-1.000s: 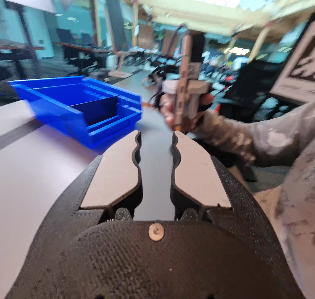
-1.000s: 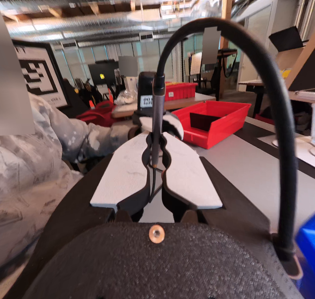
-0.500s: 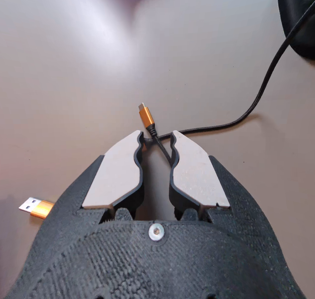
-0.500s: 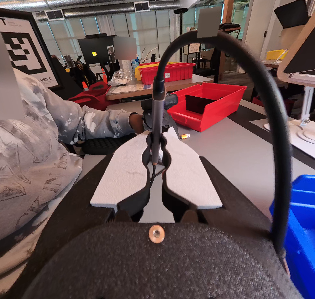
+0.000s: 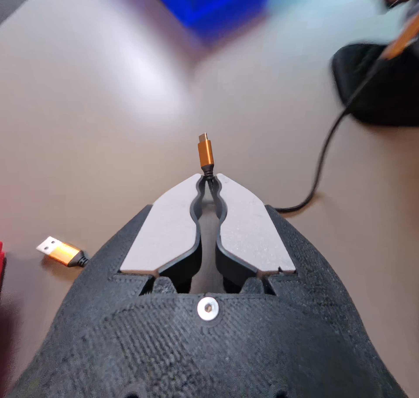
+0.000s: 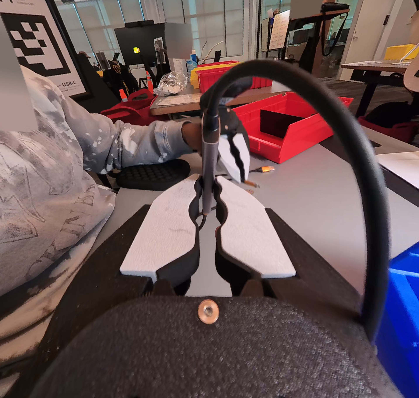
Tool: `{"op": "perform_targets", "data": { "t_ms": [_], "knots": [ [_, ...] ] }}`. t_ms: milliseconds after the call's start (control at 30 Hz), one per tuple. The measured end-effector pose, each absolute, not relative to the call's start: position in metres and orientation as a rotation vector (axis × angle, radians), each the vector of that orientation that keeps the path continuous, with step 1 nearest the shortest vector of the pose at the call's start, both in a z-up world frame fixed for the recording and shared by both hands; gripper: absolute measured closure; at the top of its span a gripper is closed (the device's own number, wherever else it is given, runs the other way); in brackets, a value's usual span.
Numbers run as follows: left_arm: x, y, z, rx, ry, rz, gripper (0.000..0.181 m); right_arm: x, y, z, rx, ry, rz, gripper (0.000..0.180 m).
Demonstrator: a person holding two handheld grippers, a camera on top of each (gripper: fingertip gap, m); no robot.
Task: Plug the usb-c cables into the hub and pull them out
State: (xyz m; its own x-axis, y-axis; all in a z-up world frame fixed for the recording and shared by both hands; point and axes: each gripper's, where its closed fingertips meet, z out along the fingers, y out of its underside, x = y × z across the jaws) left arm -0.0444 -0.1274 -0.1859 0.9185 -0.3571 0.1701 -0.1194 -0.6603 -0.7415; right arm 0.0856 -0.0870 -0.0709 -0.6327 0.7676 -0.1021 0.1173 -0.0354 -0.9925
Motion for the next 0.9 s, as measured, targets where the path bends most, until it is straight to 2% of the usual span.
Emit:
{"op": "perform_targets", "data": {
  "t_ms": [167,300,667,900],
  "knots": [
    [0.000,-0.139,-0.113,-2.074,0.415,-0.847,0.174,0.077,-0.077,-0.077,-0.873,-1.890,1.595,0.171],
    [0.037,-0.142,-0.089,-2.046,0.549,-1.026,0.174,0.064,-0.078,-0.074,-0.769,-2.060,1.460,0.171],
    [0.049,-0.138,-0.118,-2.093,0.477,-1.339,0.174,0.051,-0.108,-0.115,-0.642,-2.295,1.338,0.171],
    [0.045,-0.138,-0.119,-2.081,0.435,-1.396,0.174,0.053,-0.109,-0.115,-0.625,-2.297,1.332,0.171]
  ]
}}
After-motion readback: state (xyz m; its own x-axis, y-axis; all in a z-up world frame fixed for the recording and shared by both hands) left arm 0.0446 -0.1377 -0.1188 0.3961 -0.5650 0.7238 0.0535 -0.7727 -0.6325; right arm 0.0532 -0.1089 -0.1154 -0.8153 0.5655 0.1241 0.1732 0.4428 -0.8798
